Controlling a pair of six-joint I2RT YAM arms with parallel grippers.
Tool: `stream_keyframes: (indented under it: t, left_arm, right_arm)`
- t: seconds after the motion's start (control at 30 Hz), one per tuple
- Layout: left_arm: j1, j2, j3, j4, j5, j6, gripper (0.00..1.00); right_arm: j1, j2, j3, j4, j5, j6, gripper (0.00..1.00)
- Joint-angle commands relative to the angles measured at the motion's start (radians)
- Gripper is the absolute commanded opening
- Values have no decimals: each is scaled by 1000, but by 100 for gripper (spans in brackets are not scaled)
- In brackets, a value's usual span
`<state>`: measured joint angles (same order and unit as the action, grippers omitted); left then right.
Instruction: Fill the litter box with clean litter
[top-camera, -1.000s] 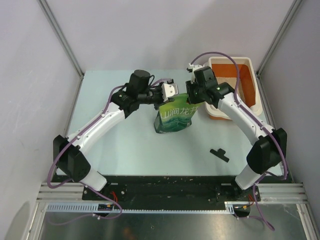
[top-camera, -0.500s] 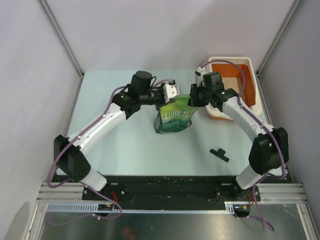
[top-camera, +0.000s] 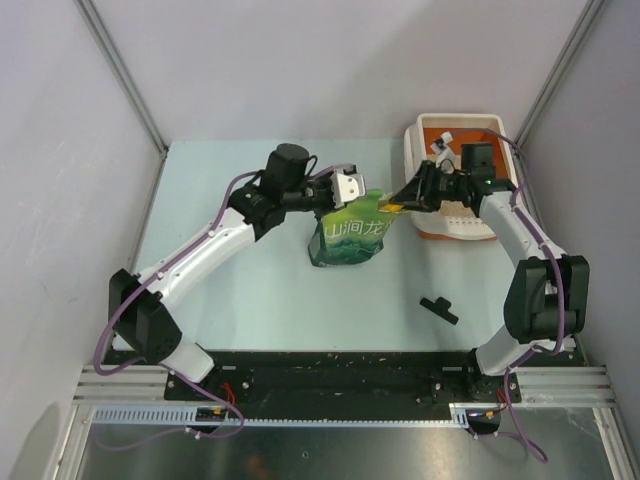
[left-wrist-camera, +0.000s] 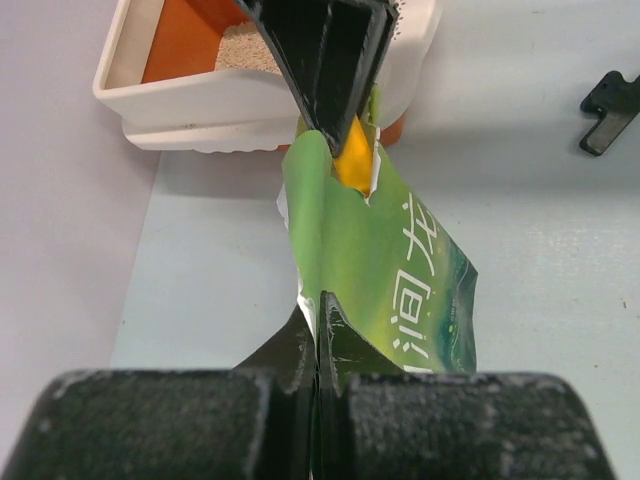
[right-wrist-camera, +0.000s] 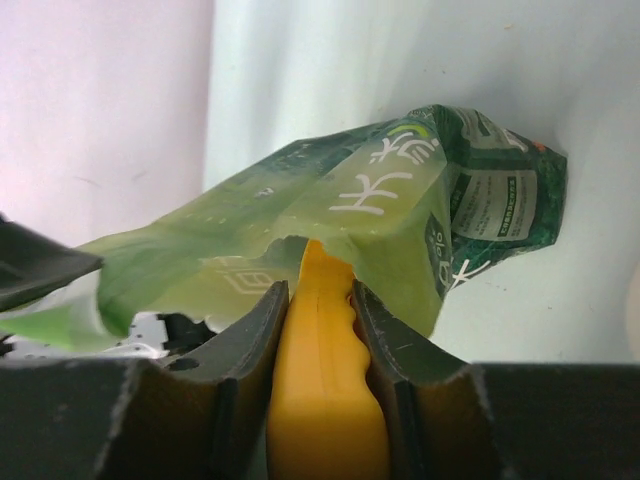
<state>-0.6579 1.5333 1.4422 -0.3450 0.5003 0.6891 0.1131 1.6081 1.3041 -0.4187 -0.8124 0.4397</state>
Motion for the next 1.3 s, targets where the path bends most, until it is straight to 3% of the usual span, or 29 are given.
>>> stream_keyframes:
  t: [0.0,0.17,0.37,0.5,0.73,1.03,1.27]
  left_arm:
    - [6,-50,70,126,-28,113,0]
    - [9,-88,46,109,-3,182,0]
    - [15,-119,23,93,47,279,0]
    - [32,-64,101,95,87,309,0]
    - [83,10,205,95,167,386,0]
    - [57,-59,68,95,176,288,0]
    - [4,-128,-19,93,133,244,0]
  right_arm:
    - [-87,-31,-9,28,-231,71,0]
    - [-118,-34,-9,12,-358,79,0]
    - [-173,-60,-9,2,-379,59,0]
    - [-185,-83,-9,-68,-378,16,0]
    - [-187,-91,-17,-2,-360,79,0]
    - [-246,-80,-54,119,-326,267,0]
    - [-219,-123,-54,80,-206,341,0]
